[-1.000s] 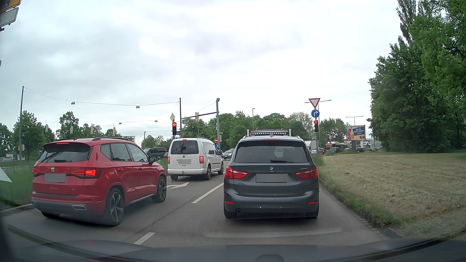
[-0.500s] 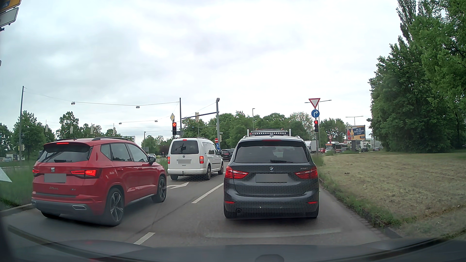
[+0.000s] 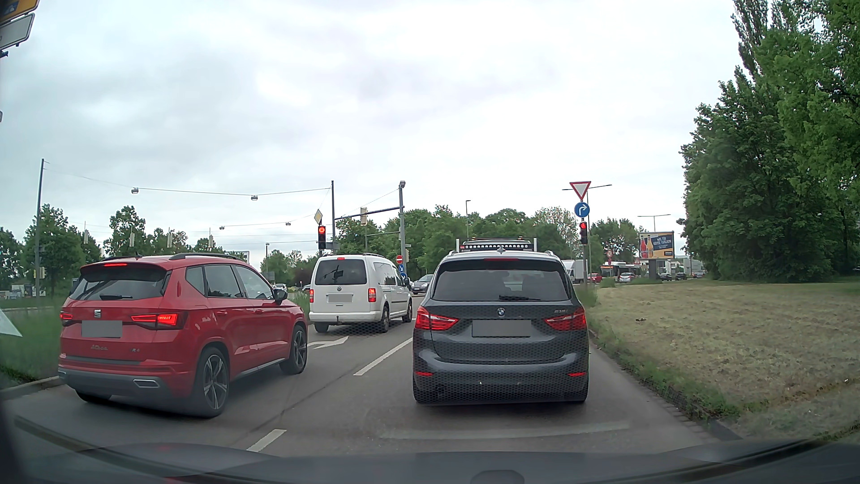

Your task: Follow the waypoints while adhering to traffic rules and regulations

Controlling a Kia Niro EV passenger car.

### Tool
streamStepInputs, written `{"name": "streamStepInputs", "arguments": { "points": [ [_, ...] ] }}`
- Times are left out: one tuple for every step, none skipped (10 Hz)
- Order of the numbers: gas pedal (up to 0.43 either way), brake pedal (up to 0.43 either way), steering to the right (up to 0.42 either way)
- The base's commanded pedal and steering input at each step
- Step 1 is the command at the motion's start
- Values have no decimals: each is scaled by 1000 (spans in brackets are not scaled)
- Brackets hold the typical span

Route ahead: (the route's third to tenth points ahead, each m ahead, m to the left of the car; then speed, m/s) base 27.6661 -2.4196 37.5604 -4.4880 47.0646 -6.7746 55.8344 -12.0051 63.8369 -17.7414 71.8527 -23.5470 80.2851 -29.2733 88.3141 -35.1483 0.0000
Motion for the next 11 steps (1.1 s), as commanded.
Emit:
{"name": "streamStepInputs", "arguments": {
  "points": [
    [0, 226, 22],
    [0, 226, 22],
    [0, 226, 22],
    [0, 226, 22],
    [0, 226, 22],
    [0, 232, 22],
    [0, 226, 22],
    [0, 226, 22],
    [0, 226, 22],
    [0, 226, 22],
    [0, 226, 22]
  ]
}}
